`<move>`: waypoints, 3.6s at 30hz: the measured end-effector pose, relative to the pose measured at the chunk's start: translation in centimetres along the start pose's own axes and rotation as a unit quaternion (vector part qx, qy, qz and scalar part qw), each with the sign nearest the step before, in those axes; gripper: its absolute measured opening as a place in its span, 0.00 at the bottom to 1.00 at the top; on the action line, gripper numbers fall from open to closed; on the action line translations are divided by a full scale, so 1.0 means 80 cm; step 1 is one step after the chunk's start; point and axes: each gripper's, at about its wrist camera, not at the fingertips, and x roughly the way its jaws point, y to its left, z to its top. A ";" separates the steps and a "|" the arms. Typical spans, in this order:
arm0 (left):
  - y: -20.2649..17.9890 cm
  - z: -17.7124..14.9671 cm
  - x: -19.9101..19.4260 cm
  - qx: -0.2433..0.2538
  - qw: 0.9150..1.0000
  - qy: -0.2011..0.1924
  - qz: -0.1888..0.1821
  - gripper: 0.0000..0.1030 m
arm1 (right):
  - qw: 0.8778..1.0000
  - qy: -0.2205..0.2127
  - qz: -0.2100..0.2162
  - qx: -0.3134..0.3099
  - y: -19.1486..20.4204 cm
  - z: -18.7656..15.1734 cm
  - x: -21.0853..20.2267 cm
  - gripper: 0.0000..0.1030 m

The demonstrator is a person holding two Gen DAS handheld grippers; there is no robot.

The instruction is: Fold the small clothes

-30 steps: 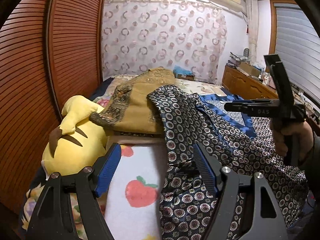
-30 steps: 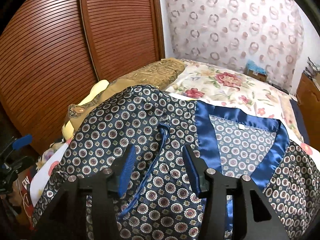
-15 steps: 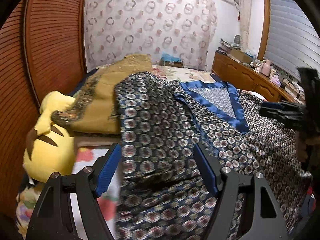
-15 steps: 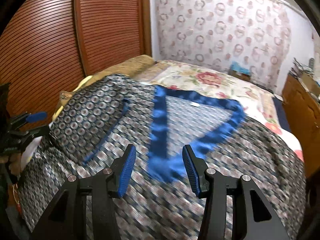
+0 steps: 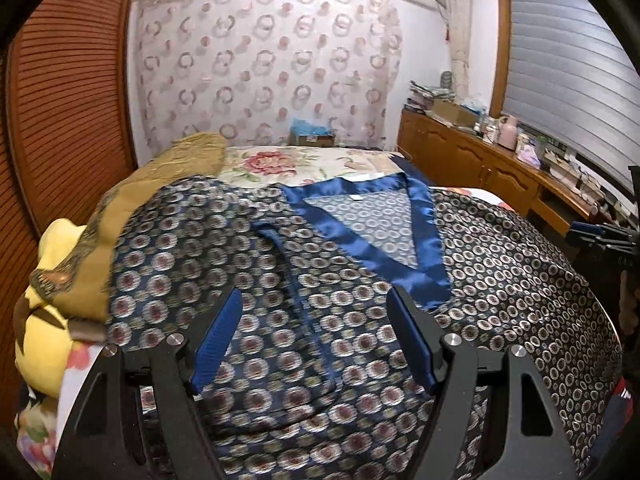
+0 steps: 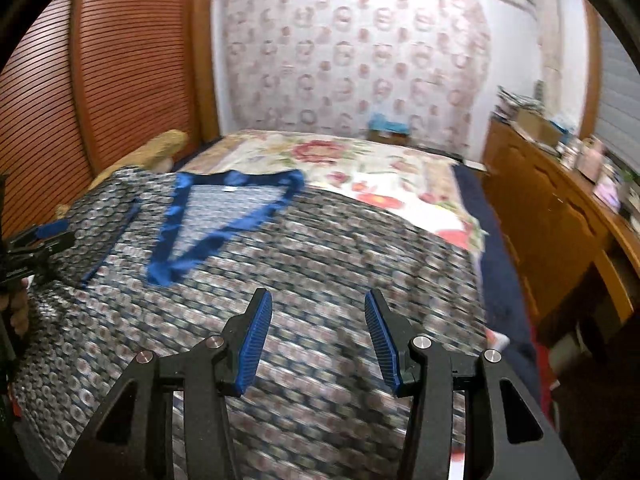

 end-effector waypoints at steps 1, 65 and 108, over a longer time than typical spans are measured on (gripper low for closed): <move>-0.006 0.001 0.004 0.006 1.000 0.005 -0.005 0.73 | 1.000 0.002 -0.007 0.006 -0.007 -0.004 -0.004 0.49; -0.050 -0.022 0.086 0.071 0.983 0.168 -0.019 1.00 | 0.998 0.047 0.040 -0.022 0.030 -0.012 -0.020 0.01; -0.070 0.032 -0.056 0.069 0.996 0.005 -0.059 1.00 | 0.995 0.086 -0.007 0.056 -0.055 0.010 0.046 0.02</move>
